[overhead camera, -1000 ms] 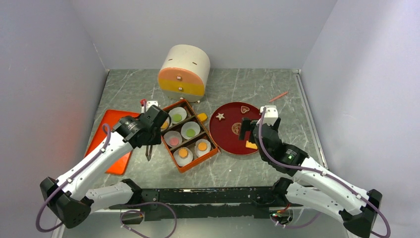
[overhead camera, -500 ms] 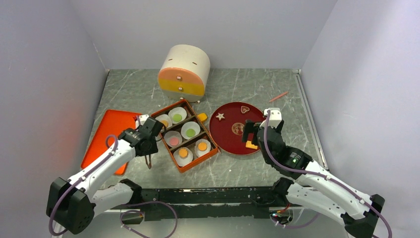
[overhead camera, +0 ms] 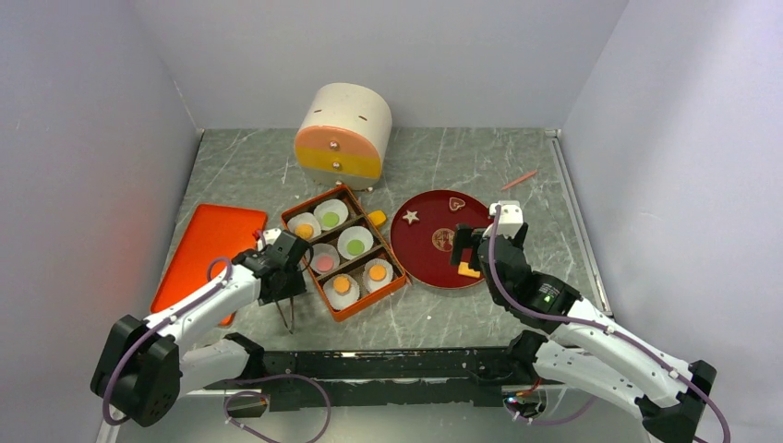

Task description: Pack the cookies

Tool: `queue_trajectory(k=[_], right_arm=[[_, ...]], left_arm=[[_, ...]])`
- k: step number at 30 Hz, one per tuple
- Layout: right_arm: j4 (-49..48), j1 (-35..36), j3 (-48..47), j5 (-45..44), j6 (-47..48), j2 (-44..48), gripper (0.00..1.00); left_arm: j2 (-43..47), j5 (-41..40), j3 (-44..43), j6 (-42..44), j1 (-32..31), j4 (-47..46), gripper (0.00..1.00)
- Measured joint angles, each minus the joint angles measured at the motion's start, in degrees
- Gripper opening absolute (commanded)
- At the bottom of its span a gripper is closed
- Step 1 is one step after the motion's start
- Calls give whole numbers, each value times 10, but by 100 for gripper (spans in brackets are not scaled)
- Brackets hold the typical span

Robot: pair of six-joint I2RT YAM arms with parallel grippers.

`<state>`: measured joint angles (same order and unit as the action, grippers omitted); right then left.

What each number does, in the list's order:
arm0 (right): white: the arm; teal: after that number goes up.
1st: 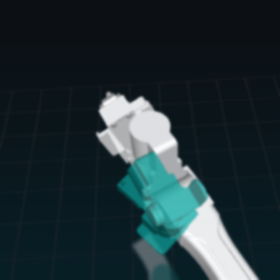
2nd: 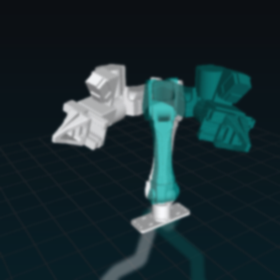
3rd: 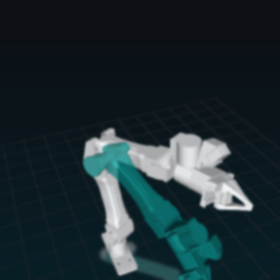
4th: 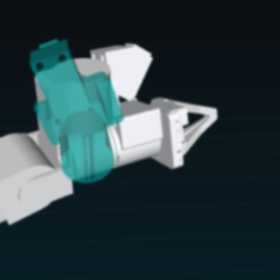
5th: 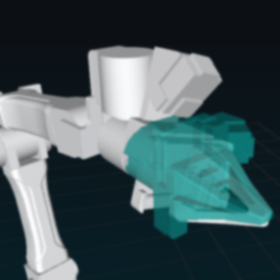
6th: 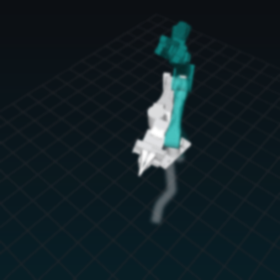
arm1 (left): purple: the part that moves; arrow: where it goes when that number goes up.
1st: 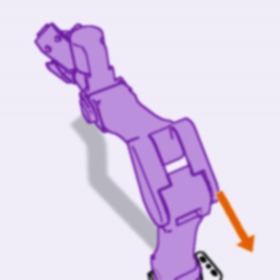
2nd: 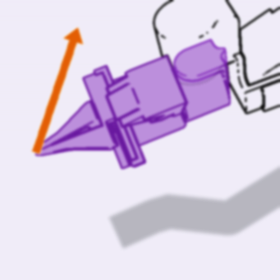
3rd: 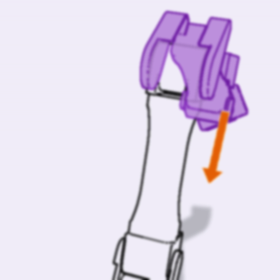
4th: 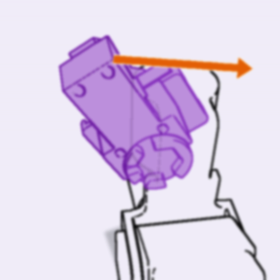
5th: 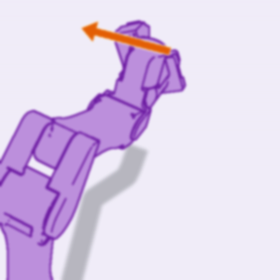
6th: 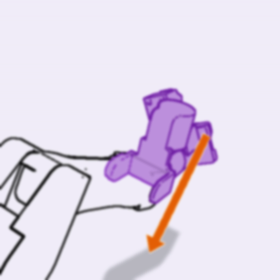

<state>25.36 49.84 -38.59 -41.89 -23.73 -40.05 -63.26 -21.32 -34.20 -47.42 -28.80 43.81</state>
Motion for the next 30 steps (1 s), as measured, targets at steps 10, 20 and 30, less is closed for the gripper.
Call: queue_trajectory(k=[10, 20, 30], right_arm=[[0, 0, 1, 0, 2, 2, 100], [0, 0, 1, 0, 2, 5, 100], [1, 0, 1, 0, 1, 35, 100]], left_arm=[[7, 15, -9, -3, 0, 5, 76], [18, -10, -138, 47, 37, 49, 70], [-25, 23, -139, 135, 239, 23, 62]])
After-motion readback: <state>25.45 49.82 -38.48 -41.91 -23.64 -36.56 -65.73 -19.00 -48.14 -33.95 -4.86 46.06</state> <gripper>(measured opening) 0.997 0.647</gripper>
